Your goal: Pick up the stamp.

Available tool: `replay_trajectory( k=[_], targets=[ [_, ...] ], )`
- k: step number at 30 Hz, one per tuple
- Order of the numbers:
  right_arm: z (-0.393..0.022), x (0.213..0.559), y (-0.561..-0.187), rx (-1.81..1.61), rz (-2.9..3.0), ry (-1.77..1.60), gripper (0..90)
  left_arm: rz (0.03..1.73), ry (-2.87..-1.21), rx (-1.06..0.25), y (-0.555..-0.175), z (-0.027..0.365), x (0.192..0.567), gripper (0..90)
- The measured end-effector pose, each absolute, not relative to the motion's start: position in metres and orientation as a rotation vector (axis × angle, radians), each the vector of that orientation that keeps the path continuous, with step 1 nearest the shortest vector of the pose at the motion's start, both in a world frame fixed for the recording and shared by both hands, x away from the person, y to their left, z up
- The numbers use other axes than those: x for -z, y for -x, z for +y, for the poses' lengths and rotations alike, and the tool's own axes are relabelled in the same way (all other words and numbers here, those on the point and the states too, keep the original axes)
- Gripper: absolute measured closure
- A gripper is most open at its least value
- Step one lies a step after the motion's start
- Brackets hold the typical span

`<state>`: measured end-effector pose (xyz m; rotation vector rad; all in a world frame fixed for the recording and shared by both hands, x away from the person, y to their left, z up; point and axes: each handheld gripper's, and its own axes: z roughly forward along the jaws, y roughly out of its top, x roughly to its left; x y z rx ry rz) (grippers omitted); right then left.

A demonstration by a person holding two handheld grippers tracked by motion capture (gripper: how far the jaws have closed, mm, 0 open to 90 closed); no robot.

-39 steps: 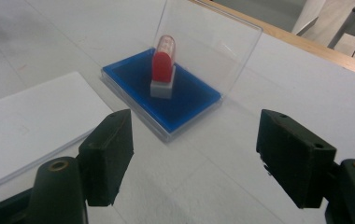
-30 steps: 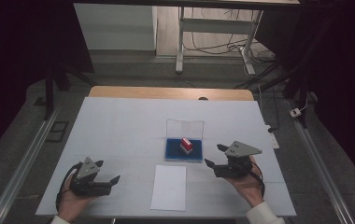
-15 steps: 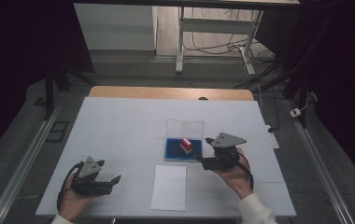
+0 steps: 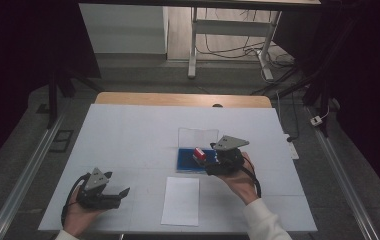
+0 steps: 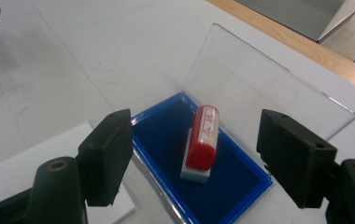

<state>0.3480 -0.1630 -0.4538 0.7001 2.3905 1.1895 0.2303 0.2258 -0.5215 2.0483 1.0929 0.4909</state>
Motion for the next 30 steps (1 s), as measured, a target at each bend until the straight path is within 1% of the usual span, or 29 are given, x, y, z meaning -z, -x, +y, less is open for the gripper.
replay_trajectory(
  k=[15,22,23,25,26,27,30],
  targets=[
    [-0.148,0.472,-0.366,-1.126,2.415,-0.751,27.8,1.096,-2.056,-0.489,-0.231,0.226,0.523,15.6],
    [-0.141,0.485,-0.375,-1.066,2.434,-0.771,35.5,1.099,-2.059,-0.49,-0.231,0.226,0.524,15.8],
    [-0.141,0.485,-0.375,-1.066,2.434,-0.771,35.5,1.098,-2.06,-0.49,-0.231,0.226,0.524,15.8],
    [-0.14,0.488,-0.377,-1.071,2.433,-0.782,39.3,1.099,-2.06,-0.488,-0.231,0.225,0.524,16.1],
    [-0.14,0.488,-0.377,-1.071,2.433,-0.782,39.3,1.1,-2.06,-0.486,-0.231,0.225,0.525,16.1],
    [-0.138,0.49,-0.377,-1.063,2.436,-0.776,41.6,1.102,-2.061,-0.49,-0.231,0.225,0.525,16.2],
    [-0.136,0.493,-0.378,-1.038,2.446,-0.765,44.5,1.103,-2.065,-0.488,-0.231,0.225,0.525,16.2]
  ],
)
